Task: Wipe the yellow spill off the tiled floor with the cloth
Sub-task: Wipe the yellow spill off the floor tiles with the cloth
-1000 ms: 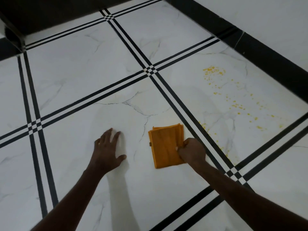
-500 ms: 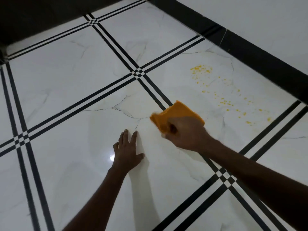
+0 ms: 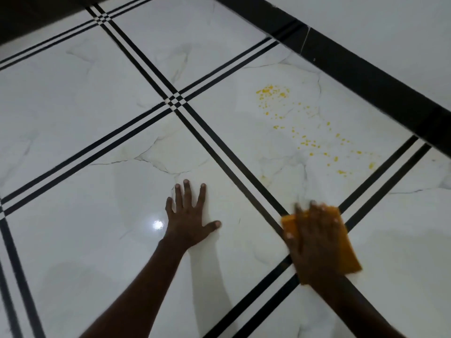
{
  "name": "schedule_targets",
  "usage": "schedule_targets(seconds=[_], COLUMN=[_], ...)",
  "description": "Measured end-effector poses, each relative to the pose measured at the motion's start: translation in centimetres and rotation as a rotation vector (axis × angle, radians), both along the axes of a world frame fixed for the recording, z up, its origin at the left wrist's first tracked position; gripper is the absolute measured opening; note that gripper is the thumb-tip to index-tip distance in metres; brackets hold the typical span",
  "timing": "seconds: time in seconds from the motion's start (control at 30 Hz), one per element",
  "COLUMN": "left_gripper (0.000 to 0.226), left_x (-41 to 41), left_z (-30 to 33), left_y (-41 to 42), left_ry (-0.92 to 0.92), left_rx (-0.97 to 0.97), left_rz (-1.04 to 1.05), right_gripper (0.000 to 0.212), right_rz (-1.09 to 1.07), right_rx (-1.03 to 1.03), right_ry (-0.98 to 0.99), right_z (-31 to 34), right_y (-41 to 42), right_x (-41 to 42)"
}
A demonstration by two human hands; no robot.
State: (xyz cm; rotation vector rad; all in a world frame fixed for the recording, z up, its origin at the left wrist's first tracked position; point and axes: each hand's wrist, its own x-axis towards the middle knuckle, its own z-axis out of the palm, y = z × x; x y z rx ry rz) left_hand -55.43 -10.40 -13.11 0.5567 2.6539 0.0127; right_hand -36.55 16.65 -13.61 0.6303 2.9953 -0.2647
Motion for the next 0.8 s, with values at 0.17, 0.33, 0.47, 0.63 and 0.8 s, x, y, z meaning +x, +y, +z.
schedule_targets(seconds=[0.17,0.33,0.47,0.63,0.8], left_gripper=[0.117,0.118,0.122,0.089,0.085], left_x=[0.3,-0.1,-0.7,-4.1,-9.6], left_z=[-0.3,1.0,2.6,5.8,8.6], left_y=[0.8,1.1,1.0,2.3,5.4], left_ry=[-0.005,-0.042,-0.13,-0.155,-0.155], left_rx=[-0.04,-0.113,-0.174,-0.199,-0.148], left_rz=[0.005,-0.024,-0.053,-0.116,-0.16], right_gripper=[0.076,0.078,0.075,0.072,0.074], right_rz=[-0.442,-0.036,0.283,-0.127,-0.546], right_rx=[0.017,-0.006,0.025,0.059,0.005], right_ry=[-0.025,0.04,0.055,0.064,-0.011], right_z=[-0.7,-1.8,-1.5,-1.8,-0.7], right_y=[3.9,-5.9,-4.8,7.3,12.4], right_x=[-6.2,-22.7,-21.4,-9.4,-7.0])
